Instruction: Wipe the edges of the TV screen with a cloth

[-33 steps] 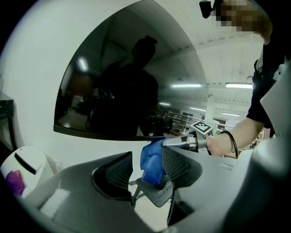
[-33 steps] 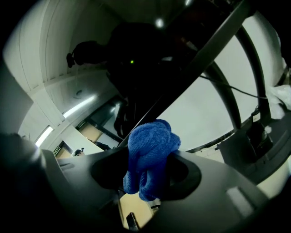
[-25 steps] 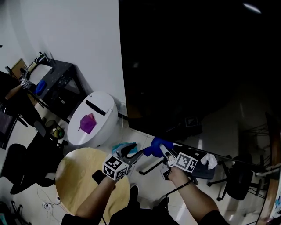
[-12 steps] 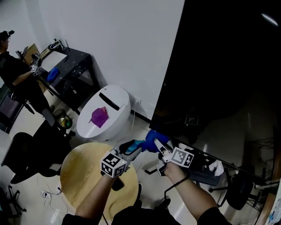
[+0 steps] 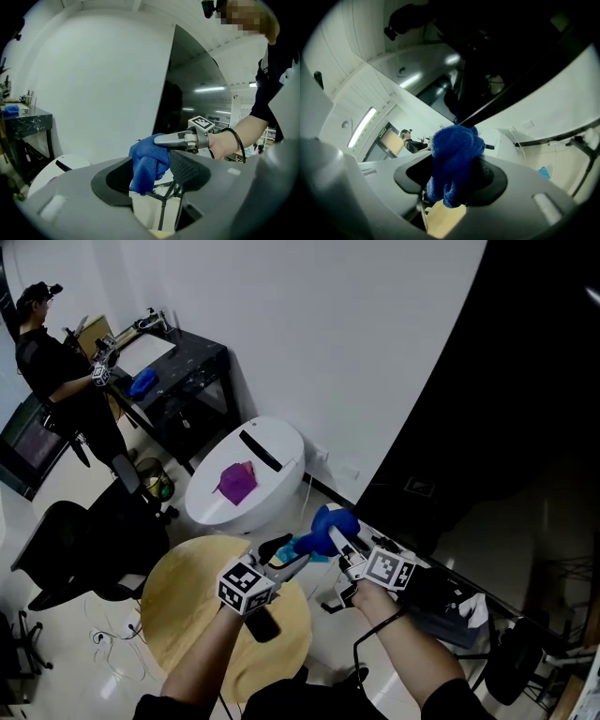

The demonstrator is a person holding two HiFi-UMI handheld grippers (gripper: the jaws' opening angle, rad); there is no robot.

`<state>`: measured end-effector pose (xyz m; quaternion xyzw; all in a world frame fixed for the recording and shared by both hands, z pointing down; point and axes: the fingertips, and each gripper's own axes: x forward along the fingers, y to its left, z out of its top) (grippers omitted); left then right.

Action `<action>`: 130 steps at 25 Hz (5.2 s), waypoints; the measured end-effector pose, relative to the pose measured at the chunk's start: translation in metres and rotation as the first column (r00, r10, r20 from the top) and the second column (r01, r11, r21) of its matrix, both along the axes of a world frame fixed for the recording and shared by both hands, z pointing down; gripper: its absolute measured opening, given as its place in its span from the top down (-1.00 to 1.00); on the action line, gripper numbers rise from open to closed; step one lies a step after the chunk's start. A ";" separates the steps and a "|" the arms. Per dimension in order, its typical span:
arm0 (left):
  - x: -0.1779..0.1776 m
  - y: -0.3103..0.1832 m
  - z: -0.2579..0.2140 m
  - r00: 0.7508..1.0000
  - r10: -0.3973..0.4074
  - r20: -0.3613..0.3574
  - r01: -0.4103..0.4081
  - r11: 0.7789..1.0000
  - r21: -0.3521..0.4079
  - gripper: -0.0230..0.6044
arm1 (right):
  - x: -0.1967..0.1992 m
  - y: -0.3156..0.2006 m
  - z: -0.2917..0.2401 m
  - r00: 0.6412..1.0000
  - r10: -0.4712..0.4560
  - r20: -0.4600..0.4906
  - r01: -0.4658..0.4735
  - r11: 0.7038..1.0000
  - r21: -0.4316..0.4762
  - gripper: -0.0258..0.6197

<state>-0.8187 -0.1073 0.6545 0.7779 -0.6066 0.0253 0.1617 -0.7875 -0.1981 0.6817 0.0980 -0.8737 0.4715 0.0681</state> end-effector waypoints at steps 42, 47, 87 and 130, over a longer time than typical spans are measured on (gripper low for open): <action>0.012 -0.119 0.002 0.985 0.121 0.122 -0.114 0.991 -0.063 0.49 | 0.144 0.004 -0.083 0.997 0.072 -0.028 -0.056 0.920 0.387 0.00; 0.014 -0.125 -0.019 0.960 0.165 0.227 -0.159 0.986 -0.046 0.49 | 0.165 -0.004 -0.085 0.994 0.110 -0.019 -0.095 0.920 0.381 0.00; 0.013 -0.125 -0.304 0.874 0.000 0.486 -0.125 0.966 0.226 0.50 | 0.217 0.017 -0.374 0.969 0.017 0.248 -0.205 0.619 0.758 0.06; 0.006 -0.126 -0.636 0.676 -0.132 0.725 -0.237 0.893 0.383 0.50 | 0.214 0.023 -0.553 0.947 -0.117 0.301 -0.238 0.376 0.896 0.12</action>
